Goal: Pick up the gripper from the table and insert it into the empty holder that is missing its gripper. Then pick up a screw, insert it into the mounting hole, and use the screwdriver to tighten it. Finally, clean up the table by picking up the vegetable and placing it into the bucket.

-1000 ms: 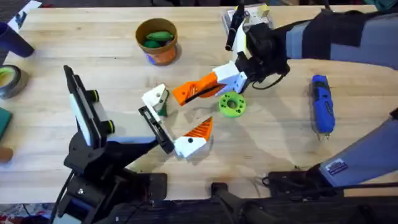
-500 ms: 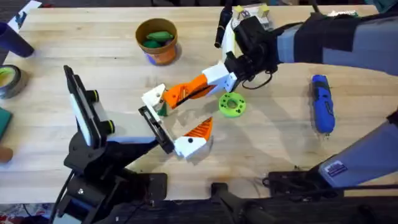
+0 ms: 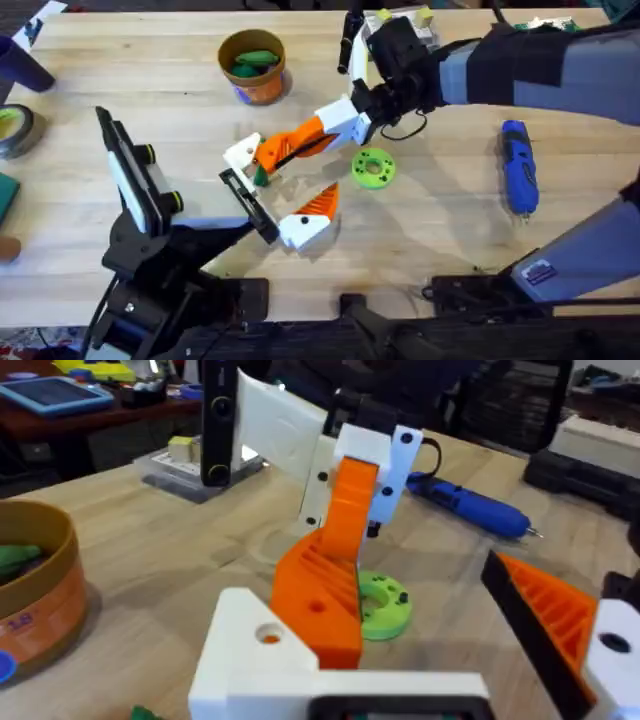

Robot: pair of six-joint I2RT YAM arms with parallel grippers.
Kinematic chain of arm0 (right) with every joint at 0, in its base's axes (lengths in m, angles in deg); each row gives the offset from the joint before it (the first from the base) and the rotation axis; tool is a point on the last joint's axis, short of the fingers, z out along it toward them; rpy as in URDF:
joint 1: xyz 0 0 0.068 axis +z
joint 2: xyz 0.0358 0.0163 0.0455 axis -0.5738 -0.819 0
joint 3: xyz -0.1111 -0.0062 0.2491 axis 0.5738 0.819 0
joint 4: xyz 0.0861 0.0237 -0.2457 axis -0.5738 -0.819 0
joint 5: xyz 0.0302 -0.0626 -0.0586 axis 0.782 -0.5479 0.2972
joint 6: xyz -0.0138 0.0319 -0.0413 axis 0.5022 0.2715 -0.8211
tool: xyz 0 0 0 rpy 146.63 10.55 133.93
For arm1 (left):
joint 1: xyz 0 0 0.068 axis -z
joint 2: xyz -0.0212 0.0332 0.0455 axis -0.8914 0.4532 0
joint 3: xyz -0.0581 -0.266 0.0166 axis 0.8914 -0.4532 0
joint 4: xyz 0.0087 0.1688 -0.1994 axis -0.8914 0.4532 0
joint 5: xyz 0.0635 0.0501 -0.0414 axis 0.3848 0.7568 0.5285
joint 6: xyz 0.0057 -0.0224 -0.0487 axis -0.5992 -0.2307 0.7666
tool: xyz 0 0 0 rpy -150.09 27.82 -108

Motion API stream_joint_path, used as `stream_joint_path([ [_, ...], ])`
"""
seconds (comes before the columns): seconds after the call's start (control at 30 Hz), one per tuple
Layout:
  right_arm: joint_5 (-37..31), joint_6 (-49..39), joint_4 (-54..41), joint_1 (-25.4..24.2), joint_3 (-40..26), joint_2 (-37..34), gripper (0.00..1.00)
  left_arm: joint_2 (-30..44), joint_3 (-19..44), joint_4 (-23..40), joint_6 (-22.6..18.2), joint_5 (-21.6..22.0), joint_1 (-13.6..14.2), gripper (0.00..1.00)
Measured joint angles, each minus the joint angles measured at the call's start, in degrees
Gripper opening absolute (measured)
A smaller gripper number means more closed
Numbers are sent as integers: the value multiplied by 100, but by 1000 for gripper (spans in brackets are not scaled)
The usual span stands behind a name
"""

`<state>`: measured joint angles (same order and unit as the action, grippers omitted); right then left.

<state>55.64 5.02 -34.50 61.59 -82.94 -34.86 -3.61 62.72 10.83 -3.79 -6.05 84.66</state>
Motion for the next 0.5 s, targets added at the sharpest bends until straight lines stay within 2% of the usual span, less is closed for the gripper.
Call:
stream_joint_path([
  [0.23,-114,1079,1271,143,1,-93,10,0,0,2,0,369,-64,990],
  [0.5,-124,1945,1857,192,0,-231,10,0,0,12,32,575,-66,990],
])
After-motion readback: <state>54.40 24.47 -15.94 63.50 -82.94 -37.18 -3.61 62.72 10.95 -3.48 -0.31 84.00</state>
